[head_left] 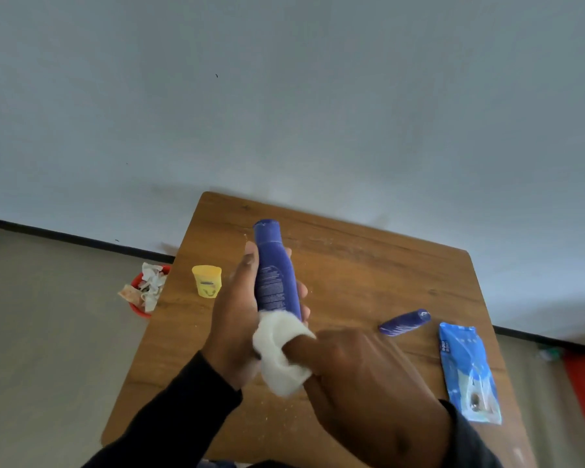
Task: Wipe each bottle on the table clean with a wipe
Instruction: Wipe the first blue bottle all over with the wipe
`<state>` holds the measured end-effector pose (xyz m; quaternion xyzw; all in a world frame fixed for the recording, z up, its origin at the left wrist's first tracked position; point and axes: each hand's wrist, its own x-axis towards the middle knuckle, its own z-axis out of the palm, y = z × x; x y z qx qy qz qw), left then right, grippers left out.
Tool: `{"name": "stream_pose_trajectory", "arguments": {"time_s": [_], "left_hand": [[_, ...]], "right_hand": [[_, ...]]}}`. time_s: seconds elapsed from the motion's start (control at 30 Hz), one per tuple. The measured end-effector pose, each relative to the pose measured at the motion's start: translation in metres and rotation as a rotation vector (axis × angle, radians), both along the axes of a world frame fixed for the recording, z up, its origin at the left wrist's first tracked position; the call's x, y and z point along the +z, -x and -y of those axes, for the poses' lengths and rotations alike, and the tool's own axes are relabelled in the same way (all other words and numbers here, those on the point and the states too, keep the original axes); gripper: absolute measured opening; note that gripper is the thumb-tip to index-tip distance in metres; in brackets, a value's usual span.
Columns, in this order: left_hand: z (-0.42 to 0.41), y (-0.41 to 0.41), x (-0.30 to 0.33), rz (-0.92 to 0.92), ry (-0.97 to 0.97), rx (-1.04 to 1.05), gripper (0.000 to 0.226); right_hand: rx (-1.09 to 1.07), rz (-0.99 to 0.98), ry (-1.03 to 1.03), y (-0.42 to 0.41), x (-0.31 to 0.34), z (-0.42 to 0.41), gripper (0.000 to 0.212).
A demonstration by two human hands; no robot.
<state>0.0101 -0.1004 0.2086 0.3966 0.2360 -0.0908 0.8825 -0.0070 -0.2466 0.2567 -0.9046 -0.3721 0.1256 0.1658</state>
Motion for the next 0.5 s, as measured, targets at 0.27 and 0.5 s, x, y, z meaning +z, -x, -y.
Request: {"name": "stream_pose_trajectory", "arguments": {"time_s": [0.27,0.5], "left_hand": [[-0.025,-0.004,0.0,0.012,0.061,-0.142,0.034],[-0.032,0.001,0.004,0.084,0.159,-0.244,0.05]], "right_hand": [[-0.042,-0.093,-0.249,0.025,0.004,-0.006,0.028],[-0.35,0.125,-0.381,0.017,0.001,-0.003,0.005]]}}
